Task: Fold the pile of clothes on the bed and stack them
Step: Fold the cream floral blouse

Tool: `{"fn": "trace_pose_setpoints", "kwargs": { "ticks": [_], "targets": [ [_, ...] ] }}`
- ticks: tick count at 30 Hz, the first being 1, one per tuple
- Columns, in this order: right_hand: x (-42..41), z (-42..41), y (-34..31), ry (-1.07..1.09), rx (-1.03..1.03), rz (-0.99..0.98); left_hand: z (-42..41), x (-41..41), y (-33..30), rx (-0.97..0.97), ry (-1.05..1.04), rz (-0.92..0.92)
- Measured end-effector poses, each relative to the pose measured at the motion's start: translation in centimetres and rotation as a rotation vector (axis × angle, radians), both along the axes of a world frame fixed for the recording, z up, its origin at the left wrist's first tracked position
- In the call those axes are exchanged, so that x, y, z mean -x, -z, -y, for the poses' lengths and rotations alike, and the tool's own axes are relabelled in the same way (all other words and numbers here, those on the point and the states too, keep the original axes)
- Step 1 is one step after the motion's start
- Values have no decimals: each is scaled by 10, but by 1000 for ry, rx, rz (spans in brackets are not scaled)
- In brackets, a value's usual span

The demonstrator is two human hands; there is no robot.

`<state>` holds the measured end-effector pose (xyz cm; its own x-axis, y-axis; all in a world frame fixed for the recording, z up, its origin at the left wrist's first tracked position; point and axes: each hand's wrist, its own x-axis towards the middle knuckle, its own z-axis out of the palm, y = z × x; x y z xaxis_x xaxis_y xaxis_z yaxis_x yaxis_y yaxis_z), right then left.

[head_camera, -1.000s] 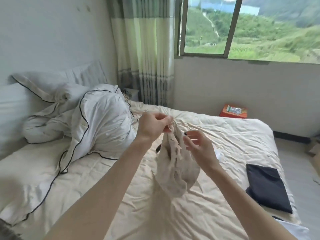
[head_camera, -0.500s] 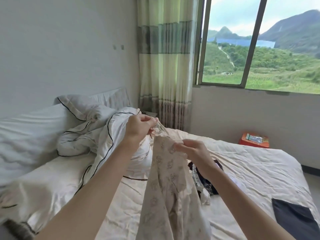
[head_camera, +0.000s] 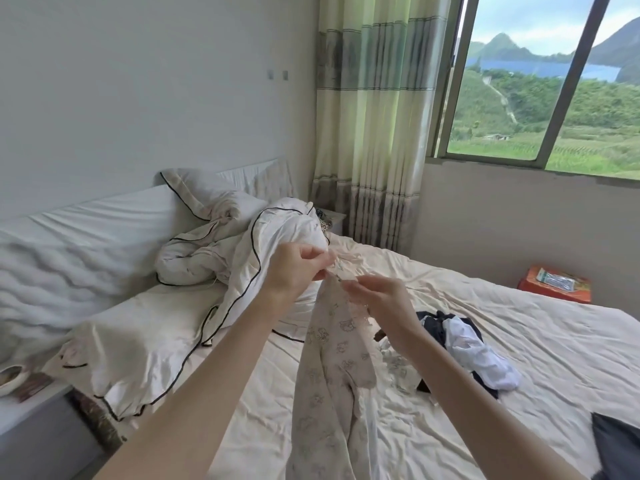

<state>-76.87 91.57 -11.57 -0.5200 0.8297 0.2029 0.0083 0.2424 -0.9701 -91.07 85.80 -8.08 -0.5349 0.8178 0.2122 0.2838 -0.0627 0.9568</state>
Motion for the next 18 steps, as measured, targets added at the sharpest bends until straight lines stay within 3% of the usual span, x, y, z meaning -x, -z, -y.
{"fn": "trace_pose_setpoints", "kwargs": {
  "ticks": [4, 8, 11, 16, 18],
  "targets": [
    [3, -10, -7, 4, 203, -84, 17, 2, 37, 20, -148, -20],
    [16, -15, -11, 28, 188, -70, 28, -24, 78, 166, -71, 20],
    [23, -21, -14, 72, 154, -58, 28, -32, 103, 306, -115, -137],
    [16, -54, -16, 195, 61, 117, 46, 0, 121, 417, -182, -234],
    [11, -65, -12, 200, 27, 226, 54, 20, 119, 405, -187, -169]
  ]
}}
